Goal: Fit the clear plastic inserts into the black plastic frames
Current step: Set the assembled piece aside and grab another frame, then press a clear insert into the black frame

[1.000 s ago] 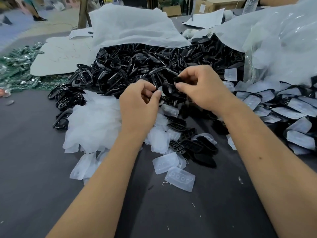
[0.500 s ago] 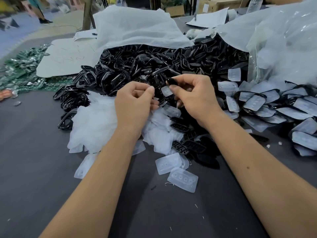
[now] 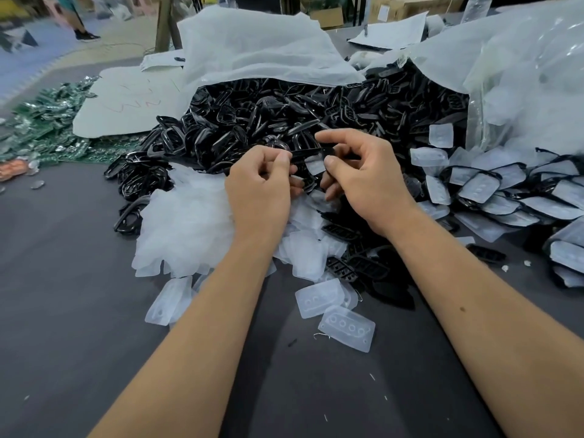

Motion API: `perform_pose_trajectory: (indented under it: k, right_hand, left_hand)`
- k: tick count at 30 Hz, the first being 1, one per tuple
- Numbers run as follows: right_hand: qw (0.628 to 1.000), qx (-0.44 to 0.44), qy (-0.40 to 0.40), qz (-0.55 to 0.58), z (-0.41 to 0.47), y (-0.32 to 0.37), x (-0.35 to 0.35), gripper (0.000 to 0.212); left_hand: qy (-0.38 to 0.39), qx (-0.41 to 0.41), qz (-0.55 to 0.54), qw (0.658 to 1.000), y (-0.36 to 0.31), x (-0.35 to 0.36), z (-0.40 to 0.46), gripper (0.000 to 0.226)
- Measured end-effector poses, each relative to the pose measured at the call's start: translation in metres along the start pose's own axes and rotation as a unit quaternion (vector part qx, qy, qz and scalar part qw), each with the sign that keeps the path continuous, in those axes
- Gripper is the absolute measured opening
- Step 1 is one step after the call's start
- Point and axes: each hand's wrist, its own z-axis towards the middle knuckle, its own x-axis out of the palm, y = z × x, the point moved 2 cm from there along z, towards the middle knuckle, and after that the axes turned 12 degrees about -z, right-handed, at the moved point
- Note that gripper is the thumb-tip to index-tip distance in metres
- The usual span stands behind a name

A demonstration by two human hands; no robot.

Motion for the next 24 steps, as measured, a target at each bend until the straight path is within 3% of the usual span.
perform_pose_trajectory:
  k: [3, 7, 12, 24]
  right_hand:
    - [1.0, 0.002, -0.02, 0.019, 0.0, 0.0004, -0.0002, 0.023]
    - [0.999, 0.004, -0.047, 0.02, 0.0014, -0.0005, 0.0008, 0.011]
    - [0.997, 0.012, -0.077, 0.002, 0.0018, -0.0039, 0.0028, 0.012]
    - [0.992, 0.011, -0.102, -0.075, 0.0019, -0.0032, 0.0032, 0.015]
  left_hand:
    - [0.009, 0.009, 0.001, 1.0, -0.0006, -0.0007, -0.0003, 0.023]
    - [0.023, 0.017, 0.012, 1.0, -0.0012, -0.0016, -0.0011, 0.007]
    - [0.017, 0.022, 0.003, 1.0, -0.0018, -0.002, -0.002, 0.023]
    - [0.054, -0.024, 0.013, 0.998, -0.0003, 0.0007, -0.0013, 0.01]
